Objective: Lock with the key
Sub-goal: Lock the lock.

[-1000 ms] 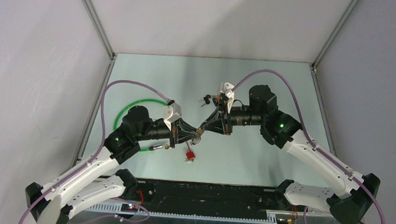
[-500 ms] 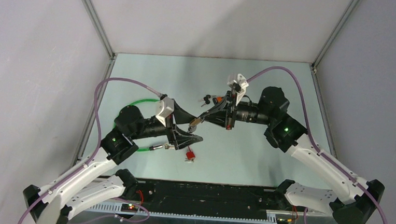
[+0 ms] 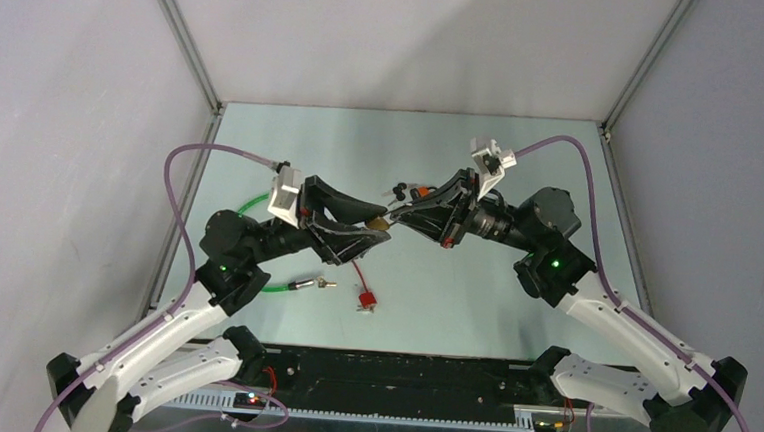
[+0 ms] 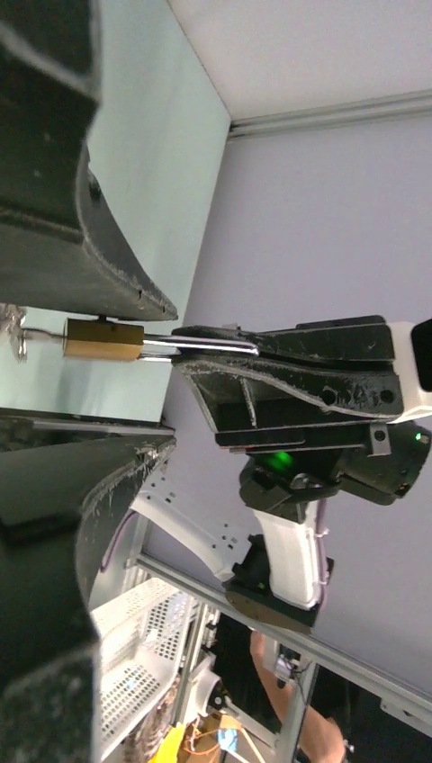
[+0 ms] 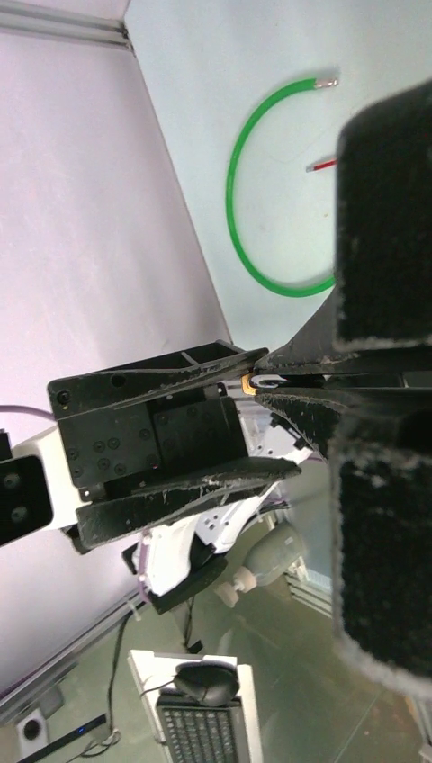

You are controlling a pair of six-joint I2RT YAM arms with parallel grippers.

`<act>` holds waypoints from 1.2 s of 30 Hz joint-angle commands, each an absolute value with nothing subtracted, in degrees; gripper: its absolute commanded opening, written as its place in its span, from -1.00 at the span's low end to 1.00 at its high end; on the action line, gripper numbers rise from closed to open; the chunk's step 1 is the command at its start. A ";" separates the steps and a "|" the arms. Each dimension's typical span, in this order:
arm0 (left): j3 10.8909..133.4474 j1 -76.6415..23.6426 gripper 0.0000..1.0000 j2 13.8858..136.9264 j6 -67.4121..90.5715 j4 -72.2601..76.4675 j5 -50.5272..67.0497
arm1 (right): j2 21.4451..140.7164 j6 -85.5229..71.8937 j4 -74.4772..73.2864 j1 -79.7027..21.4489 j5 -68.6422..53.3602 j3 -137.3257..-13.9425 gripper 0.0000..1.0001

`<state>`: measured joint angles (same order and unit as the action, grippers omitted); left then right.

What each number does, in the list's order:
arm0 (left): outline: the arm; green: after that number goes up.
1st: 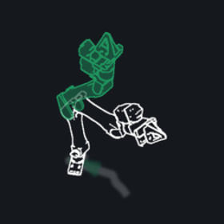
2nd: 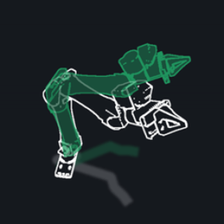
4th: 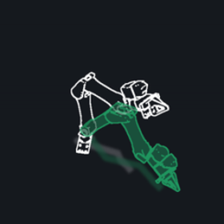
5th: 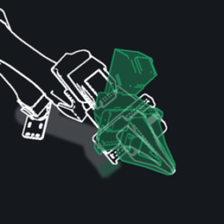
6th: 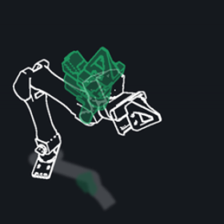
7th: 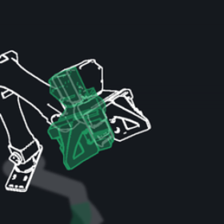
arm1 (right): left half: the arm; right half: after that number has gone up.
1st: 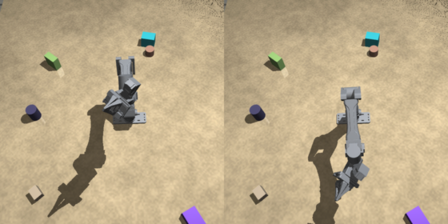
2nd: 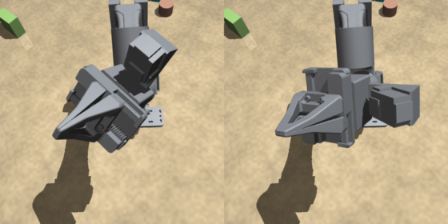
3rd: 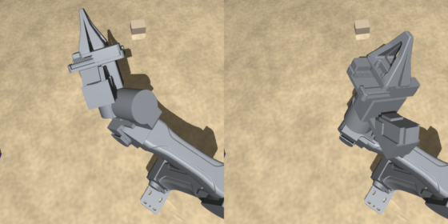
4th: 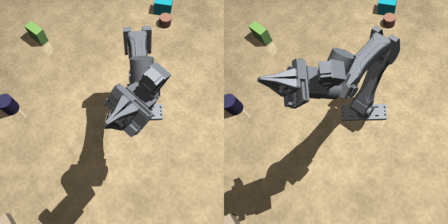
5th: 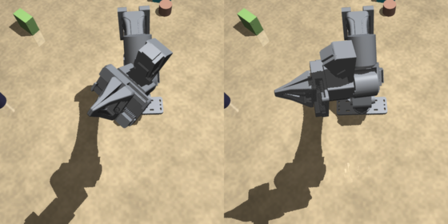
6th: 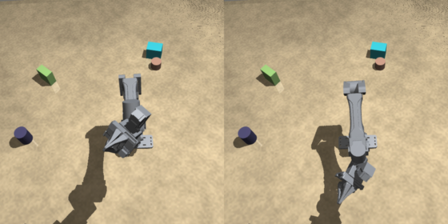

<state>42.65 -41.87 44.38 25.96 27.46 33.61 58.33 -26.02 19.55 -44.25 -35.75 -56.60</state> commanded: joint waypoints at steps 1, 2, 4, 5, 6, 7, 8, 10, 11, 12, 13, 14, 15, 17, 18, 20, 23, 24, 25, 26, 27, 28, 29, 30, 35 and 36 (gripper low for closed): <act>42.59 -42.09 -0.01 45.35 29.91 33.35 33.04 | 56.27 -30.54 28.42 -43.81 -32.39 -56.14 -1.00; 42.40 -42.05 -0.02 45.57 30.11 33.85 33.00 | 56.30 -31.06 28.88 -43.67 -32.32 -56.11 -1.00; 42.03 -42.09 -0.07 45.90 30.57 34.56 33.01 | 56.45 -31.68 29.32 -43.68 -32.34 -56.08 -1.00; 41.93 -42.10 -0.10 45.93 30.78 34.73 33.04 | 56.50 -31.91 29.38 -43.64 -32.28 -56.08 -1.00; 41.82 -42.10 -0.16 46.05 30.90 35.03 33.09 | 56.46 -31.95 29.45 -43.54 -32.27 -56.07 -1.00; 41.69 -42.08 -0.19 46.14 30.99 35.14 33.21 | 56.41 -32.10 29.62 -43.57 -32.17 -55.99 -1.00; 41.62 -42.09 -0.25 46.16 31.05 35.37 33.30 | 56.33 -32.33 29.93 -43.54 -32.08 -55.81 -1.00; 41.48 -42.09 -0.38 46.21 31.17 35.46 33.58 | 56.19 -32.46 30.03 -43.53 -32.16 -55.68 -1.00; 41.44 -42.12 -0.43 46.29 31.30 35.48 33.58 | 56.17 -32.53 29.96 -43.52 -32.03 -55.61 -1.00; 41.32 -42.08 -0.51 46.35 31.30 35.50 33.58 | 56.12 -32.55 30.03 -43.49 -32.14 -55.56 -1.00; 41.23 -42.05 -0.54 46.26 31.33 35.55 33.44 | 56.02 -32.55 29.96 -43.46 -32.21 -55.56 -1.00; 41.11 -42.04 -0.59 46.25 31.36 35.54 33.23 | 55.88 -32.58 29.92 -43.48 -32.24 -55.50 -1.00; 40.93 -42.07 -0.61 46.17 31.37 35.57 33.10 | 55.85 -32.49 29.86 -43.48 -32.29 -55.44 -1.00; 40.69 -42.11 -0.68 46.07 31.26 35.59 32.60 | 55.69 -32.52 29.67 -43.47 -32.28 -55.37 -1.00; 40.56 -42.04 -0.77 46.02 31.27 35.59 32.43 | 55.54 -32.52 29.59 -43.44 -32.33 -55.37 -1.00; 40.41 -42.11 -0.94 46.07 31.24 35.60 32.20 | 55.33 -32.51 29.40 -43.50 -32.39 -55.37 -1.00; 39.97 -42.03 -1.00 46.06 30.97 35.60 31.93 | 55.08 -32.52 28.97 -43.46 -32.42 -55.37 -1.00; 39.94 -42.04 -1.00 46.06 30.73 35.60 31.76 | 54.97 -32.48 28.77 -43.48 -32.36 -55.32 -1.00; 39.80 -42.07 -1.00 46.01 30.61 35.57 31.83 | 54.91 -32.35 28.24 -43.43 -32.35 -55.34 -1.00; 39.81 -42.07 -1.00 45.98 30.26 35.54 32.11 | 54.86 -32.35 27.88 -43.43 -32.35 -55.35 -0.99; 39.75 -42.04 -1.00 45.97 29.90 35.52 32.31 | 54.85 -32.35 26.96 -43.38 -32.34 -55.37 -0.79; 39.74 -42.02 -1.00 45.92 29.07 35.47 32.62 | 54.74 -32.26 26.27 -43.22 -32.76 -55.37 -0.64; 39.64 -41.93 -1.00 45.90 28.73 35.08 33.07 | 54.47 -31.93 24.65 -42.60 -33.55 -55.33 -0.37; 39.60 -41.88 -1.00 45.86 27.97 34.72 33.28 | 54.26 -31.29 23.66 -41.74 -33.87 -55.30 -0.23; 39.49 -41.46 -1.00 45.83 25.63 30.45 35.29 | 51.43 -24.98 13.40 -39.16 -37.49 -55.37 0.43; 39.60 -41.47 -1.00 45.89 25.06 29.19 35.57 | 51.12 -23.05 11.02 -38.55 -37.90 -55.35 0.45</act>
<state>39.29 -41.82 46.41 28.40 31.51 33.71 53.71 -29.58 18.70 -39.99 -35.38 -54.43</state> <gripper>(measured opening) 0.197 0.695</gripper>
